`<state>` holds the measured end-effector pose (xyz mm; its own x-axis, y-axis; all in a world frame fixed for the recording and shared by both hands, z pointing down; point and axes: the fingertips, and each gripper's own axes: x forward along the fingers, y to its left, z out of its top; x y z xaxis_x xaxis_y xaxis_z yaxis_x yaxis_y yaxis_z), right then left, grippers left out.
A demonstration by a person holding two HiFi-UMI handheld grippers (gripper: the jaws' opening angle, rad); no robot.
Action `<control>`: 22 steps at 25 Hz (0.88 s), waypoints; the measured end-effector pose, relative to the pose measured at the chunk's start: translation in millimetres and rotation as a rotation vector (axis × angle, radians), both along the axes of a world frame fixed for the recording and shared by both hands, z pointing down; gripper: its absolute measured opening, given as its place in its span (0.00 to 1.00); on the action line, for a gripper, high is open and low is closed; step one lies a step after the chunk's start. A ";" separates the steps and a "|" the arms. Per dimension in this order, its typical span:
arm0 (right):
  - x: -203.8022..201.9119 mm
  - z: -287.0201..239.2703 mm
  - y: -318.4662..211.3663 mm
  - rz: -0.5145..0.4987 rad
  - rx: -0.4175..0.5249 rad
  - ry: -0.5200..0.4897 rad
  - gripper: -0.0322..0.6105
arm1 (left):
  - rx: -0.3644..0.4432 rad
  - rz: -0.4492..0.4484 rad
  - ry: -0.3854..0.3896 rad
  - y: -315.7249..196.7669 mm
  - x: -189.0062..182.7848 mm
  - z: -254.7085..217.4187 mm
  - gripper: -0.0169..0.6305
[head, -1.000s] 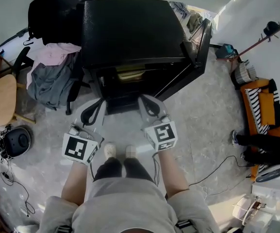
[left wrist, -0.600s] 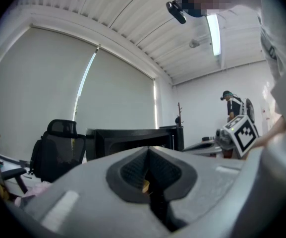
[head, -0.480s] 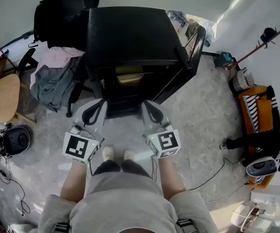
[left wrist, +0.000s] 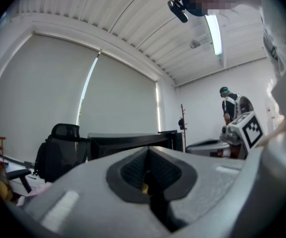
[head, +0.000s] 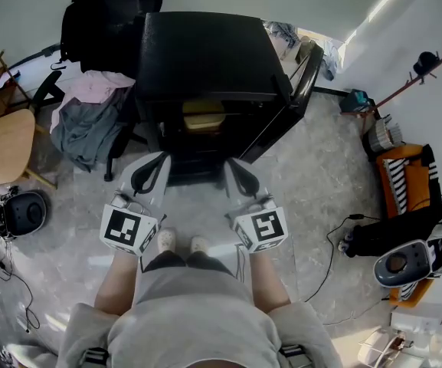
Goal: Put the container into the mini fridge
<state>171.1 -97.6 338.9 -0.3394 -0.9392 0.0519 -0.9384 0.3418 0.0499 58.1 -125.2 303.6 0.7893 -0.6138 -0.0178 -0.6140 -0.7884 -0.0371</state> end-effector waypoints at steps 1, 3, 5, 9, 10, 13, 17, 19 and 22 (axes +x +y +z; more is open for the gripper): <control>0.9 -1.9 1.5 -0.003 0.006 -0.002 0.05 | 0.003 -0.001 -0.001 1.4 1.2 -0.9 0.03; 1.7 -5.4 4.2 -0.012 0.019 -0.008 0.05 | 0.008 -0.004 -0.004 3.5 2.9 -2.2 0.03; 1.8 -7.7 6.6 -0.022 0.027 -0.012 0.05 | 0.012 -0.009 -0.005 5.3 4.3 -2.9 0.03; 1.1 -11.0 10.4 -0.040 0.037 -0.012 0.05 | 0.017 -0.019 -0.006 7.9 7.0 -4.4 0.03; 0.7 -12.2 10.7 -0.043 0.040 -0.016 0.05 | 0.018 -0.022 -0.005 8.2 7.2 -5.2 0.03; -1.0 -14.9 10.4 -0.048 0.048 -0.025 0.05 | 0.023 -0.031 -0.002 8.1 6.3 -7.6 0.03; -3.0 -18.1 9.2 -0.053 0.059 -0.035 0.05 | 0.031 -0.042 0.004 7.2 4.7 -10.0 0.03; -3.0 -20.1 8.1 -0.055 0.064 -0.036 0.05 | 0.032 -0.046 0.005 6.5 4.5 -10.9 0.03; -2.3 -23.0 6.3 -0.056 0.072 -0.038 0.05 | 0.034 -0.051 0.005 5.4 4.9 -12.2 0.03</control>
<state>168.8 -91.3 316.0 -0.3922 -0.9194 -0.0287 -0.9195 0.3909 0.0414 63.0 -119.9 291.4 0.7571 -0.6519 -0.0428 -0.6533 -0.7548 -0.0598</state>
